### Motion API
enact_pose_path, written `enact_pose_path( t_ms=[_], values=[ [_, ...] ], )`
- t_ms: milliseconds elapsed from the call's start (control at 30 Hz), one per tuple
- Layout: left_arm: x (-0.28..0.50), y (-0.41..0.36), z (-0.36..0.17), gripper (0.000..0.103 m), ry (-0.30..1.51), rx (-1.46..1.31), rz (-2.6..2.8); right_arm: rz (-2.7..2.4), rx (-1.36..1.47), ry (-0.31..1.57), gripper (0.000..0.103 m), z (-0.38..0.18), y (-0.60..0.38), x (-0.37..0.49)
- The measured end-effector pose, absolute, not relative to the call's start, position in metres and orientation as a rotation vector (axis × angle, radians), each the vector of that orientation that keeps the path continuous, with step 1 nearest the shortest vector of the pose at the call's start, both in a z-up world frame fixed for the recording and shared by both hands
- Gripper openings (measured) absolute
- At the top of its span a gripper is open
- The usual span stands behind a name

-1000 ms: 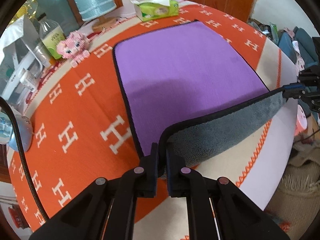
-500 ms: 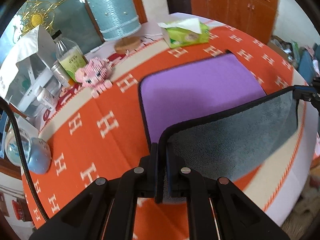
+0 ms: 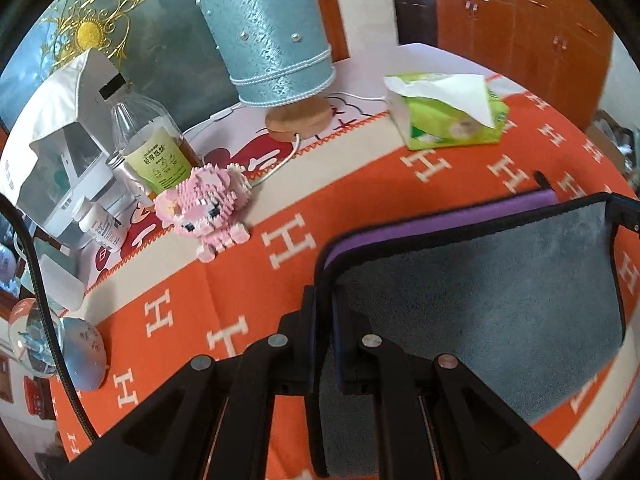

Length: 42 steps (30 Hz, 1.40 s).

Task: Fold towel

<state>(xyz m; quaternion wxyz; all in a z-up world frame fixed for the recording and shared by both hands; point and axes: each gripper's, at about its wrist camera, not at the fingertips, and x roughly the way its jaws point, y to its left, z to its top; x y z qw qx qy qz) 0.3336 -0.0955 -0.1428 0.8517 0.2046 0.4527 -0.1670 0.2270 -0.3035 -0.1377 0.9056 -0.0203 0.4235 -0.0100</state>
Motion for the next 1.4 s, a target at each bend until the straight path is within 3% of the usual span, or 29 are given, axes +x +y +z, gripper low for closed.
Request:
enact_pose_path(
  t_ms=[500, 733, 767, 833, 867, 933, 1033, 1167, 1233, 1300, 1400],
  values=[
    [0.378, -0.120, -0.187, 0.005, 1.004, 0.394, -0.246, -0.079, -0.042, 0.944, 0.004, -0.177, -0.318, 0.278],
    [0.382, -0.122, -0.198, 0.011, 1.021, 0.369, -0.209, -0.115, -0.042, 0.962, 0.009, -0.185, -0.321, 0.284],
    [0.382, -0.121, -0.199, 0.014, 1.021, 0.363, -0.197, -0.122, -0.030, 0.974, 0.013, -0.186, -0.323, 0.284],
    [0.384, -0.118, -0.199, 0.035, 1.022, 0.334, -0.160, -0.149, -0.031, 0.981, 0.021, -0.186, -0.323, 0.285],
    [0.385, -0.115, -0.199, 0.038, 1.022, 0.321, -0.146, -0.160, -0.036, 0.980, 0.025, -0.185, -0.323, 0.284],
    [0.385, -0.110, -0.195, 0.059, 1.026, 0.282, -0.131, -0.165, -0.037, 0.970, 0.026, -0.181, -0.322, 0.282],
    [0.379, -0.105, -0.186, 0.079, 1.007, 0.255, -0.120, -0.162, -0.026, 0.958, 0.027, -0.173, -0.321, 0.278],
    [0.367, -0.101, -0.169, 0.088, 0.972, 0.245, -0.115, -0.158, 0.014, 0.956, 0.027, -0.164, -0.321, 0.275],
    [0.361, -0.099, -0.163, 0.092, 0.974, 0.239, -0.111, -0.157, 0.040, 0.960, 0.032, -0.160, -0.319, 0.273],
    [0.356, -0.098, -0.158, 0.092, 0.981, 0.231, -0.112, -0.157, 0.061, 0.963, 0.045, -0.158, -0.317, 0.271],
    [0.345, -0.095, -0.149, 0.099, 0.977, 0.208, -0.127, -0.157, 0.079, 0.954, 0.047, -0.151, -0.310, 0.266]
  ],
)
